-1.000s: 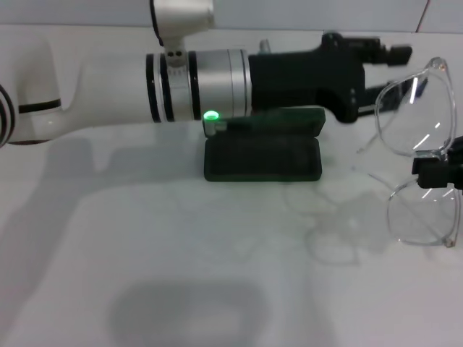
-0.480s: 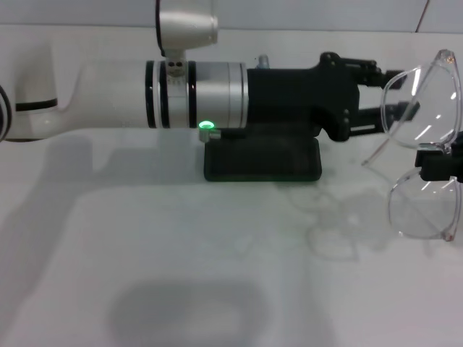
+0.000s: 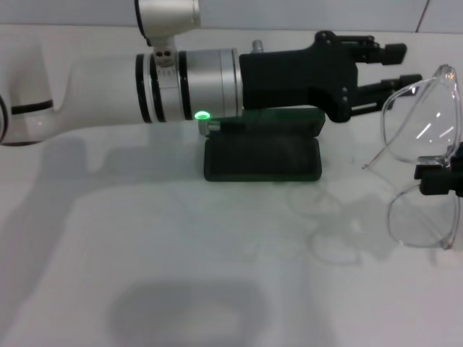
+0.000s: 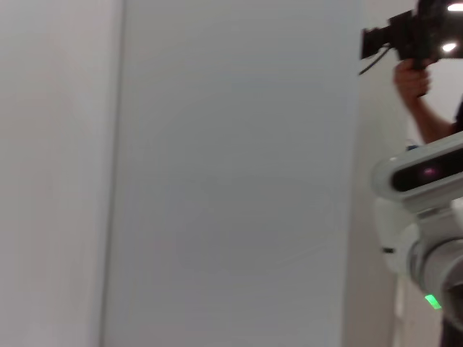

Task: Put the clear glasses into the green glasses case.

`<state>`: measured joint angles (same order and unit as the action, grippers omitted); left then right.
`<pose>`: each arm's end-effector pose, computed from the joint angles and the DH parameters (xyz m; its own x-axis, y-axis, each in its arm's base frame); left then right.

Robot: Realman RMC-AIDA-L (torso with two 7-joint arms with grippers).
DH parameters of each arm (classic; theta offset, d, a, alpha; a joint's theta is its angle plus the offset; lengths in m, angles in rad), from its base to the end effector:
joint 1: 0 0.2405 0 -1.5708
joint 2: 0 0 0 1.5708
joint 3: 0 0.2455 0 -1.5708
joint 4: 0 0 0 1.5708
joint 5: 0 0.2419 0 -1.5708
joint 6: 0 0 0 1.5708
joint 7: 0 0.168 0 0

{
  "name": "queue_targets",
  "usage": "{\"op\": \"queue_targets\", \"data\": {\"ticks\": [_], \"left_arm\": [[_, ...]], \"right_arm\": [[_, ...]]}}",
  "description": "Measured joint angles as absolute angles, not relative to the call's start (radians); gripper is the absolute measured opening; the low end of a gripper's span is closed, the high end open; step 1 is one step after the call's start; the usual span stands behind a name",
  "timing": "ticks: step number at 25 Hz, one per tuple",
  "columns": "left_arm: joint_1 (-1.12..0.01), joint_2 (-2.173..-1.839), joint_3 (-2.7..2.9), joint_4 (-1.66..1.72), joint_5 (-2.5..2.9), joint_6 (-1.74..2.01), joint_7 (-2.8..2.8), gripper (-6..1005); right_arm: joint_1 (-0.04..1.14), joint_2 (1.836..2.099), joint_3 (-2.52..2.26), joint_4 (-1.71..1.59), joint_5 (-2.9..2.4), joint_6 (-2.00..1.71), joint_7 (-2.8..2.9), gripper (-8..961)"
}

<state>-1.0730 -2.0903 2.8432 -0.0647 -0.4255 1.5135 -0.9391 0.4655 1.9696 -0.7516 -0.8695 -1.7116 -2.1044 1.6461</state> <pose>-0.0905 0.3890 -0.1062 0.7010 0.0472 0.7116 0.0896 -0.9957 -0.0223 0.2115 0.3047 0.0815 0.7200 -0.3057 -0.6231 -0.2403 -0.9520 0.1893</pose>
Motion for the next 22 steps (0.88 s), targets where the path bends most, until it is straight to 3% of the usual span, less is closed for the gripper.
{"op": "queue_targets", "data": {"ticks": [22], "left_arm": [[-1.086, -2.085, 2.844, -0.046, -0.312, 1.573, -0.972, 527]], "right_arm": [[0.417, 1.962, -0.741, -0.868, -1.721, -2.071, 1.457, 109]]}}
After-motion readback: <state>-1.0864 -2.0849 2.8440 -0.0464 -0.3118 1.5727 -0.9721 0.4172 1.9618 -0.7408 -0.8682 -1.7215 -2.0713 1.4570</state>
